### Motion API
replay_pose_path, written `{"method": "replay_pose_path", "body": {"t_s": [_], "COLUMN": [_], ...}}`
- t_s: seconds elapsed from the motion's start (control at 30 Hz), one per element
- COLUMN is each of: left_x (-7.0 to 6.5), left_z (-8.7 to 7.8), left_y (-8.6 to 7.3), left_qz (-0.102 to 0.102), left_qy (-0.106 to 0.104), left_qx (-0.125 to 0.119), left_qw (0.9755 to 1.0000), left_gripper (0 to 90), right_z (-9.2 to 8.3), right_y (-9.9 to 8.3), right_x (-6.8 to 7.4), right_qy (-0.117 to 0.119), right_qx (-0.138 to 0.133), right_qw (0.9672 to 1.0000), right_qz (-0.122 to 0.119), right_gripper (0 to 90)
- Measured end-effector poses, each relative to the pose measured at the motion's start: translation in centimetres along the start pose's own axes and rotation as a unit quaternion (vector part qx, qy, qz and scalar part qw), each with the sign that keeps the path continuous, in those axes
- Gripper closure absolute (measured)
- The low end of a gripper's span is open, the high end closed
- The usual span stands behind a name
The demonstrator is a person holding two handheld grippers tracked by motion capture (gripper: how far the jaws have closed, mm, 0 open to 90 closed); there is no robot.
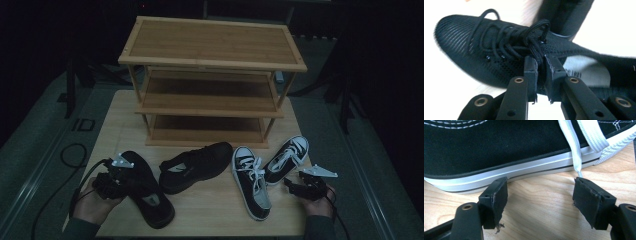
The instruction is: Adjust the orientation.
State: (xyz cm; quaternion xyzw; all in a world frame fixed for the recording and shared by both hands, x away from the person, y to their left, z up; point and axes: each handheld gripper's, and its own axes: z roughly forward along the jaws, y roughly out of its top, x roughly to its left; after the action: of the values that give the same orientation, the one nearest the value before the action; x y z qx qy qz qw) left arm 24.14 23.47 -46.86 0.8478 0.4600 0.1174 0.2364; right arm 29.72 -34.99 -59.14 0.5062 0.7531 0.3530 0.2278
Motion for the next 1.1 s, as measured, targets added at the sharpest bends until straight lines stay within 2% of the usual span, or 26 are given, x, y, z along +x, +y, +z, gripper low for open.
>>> {"method": "replay_pose_path", "body": {"t_s": [0.1, 0.13, 0.17, 0.2, 0.27, 0.33, 0.37, 0.6, 0.67, 0.7, 0.77, 0.9, 0.97, 1.0, 1.03, 1.07, 1.1], "left_x": [1.4, 1.4, 2.3, 2.3, 2.9, 3.0, 2.8, 3.0, 3.2, 3.3, 3.2, 3.3, 3.8, 3.8, 4.1, 4.6, 4.6], "left_z": [-0.7, -0.7, -0.8, -0.8, -0.8, -0.6, 0.1, 2.1, 2.4, 2.6, 2.4, 2.1, 2.0, 2.0, 2.1, 2.3, 2.3], "left_y": [-0.4, -0.4, -0.5, -0.5, -0.8, -1.0, -1.2, -1.0, -0.8, -0.7, -0.6, -0.6, -0.7, -0.7, -0.6, -0.4, -0.4], "left_qz": [-0.001, -0.001, -0.011, -0.011, -0.025, -0.029, -0.031, -0.045, -0.05, -0.052, -0.049, -0.053, -0.062, -0.062, -0.053, -0.063, -0.063], "left_qy": [0.039, 0.039, 0.059, 0.059, 0.06, 0.058, 0.059, 0.061, 0.058, 0.044, 0.048, 0.06, 0.057, 0.057, 0.057, 0.049, 0.049], "left_qx": [-0.005, -0.005, -0.007, -0.007, -0.011, -0.007, 0.007, 0.038, 0.043, 0.044, 0.05, 0.042, 0.03, 0.03, 0.018, 0.007, 0.007], "left_qw": [0.9992, 0.9992, 0.9982, 0.9982, 0.9978, 0.9979, 0.9977, 0.9964, 0.9962, 0.9967, 0.9964, 0.9959, 0.996, 0.996, 0.9968, 0.9968, 0.9968], "left_gripper": [82.8, 82.8, 82.7, 82.3, 80.7, 70.9, 69.5, 67.1, 70.4, 74.6, 82.6, 85.2, 86.2, 86.5, 86.5, 87.0, 87.1], "right_z": [0.0, 0.0, 0.0, 0.0, 0.0, 0.0, 0.0, 0.0, 0.0, 0.0, 0.0, 0.0, 0.0, 0.0, 0.0, 0.0, 0.0], "right_y": [0.0, 0.0, 0.0, 0.0, 0.0, 0.0, 0.0, 0.0, 0.0, 0.0, 0.0, 0.0, 0.0, 0.0, 0.0, 0.0, 0.0], "right_x": [0.0, 0.0, 0.0, 0.0, 0.0, 0.0, 0.0, 0.0, 0.0, 0.0, 0.0, 0.0, 0.0, 0.0, 0.0, 0.0, 0.0], "right_qy": [0.0, 0.0, 0.0, 0.0, 0.0, 0.0, 0.0, 0.0, 0.0, 0.0, 0.0, 0.0, 0.0, 0.0, 0.0, 0.0, 0.0], "right_qx": [0.0, 0.0, 0.0, 0.0, 0.0, 0.0, 0.0, 0.0, 0.0, 0.0, 0.0, 0.0, 0.0, 0.0, 0.0, 0.0, 0.0], "right_qw": [1.0, 1.0, 1.0, 1.0, 1.0, 1.0, 1.0, 1.0, 1.0, 1.0, 1.0, 1.0, 1.0, 1.0, 1.0, 1.0, 1.0], "right_qz": [0.0, 0.0, 0.0, 0.0, 0.0, 0.0, 0.0, 0.0, 0.0, 0.0, 0.0, 0.0, 0.0, 0.0, 0.0, 0.0, 0.0], "right_gripper": [27.7, 27.7, 27.7, 27.7, 27.7, 27.7, 27.7, 27.7, 27.7, 27.7, 27.7, 27.7, 27.7, 27.7, 27.7, 27.7, 27.7]}}
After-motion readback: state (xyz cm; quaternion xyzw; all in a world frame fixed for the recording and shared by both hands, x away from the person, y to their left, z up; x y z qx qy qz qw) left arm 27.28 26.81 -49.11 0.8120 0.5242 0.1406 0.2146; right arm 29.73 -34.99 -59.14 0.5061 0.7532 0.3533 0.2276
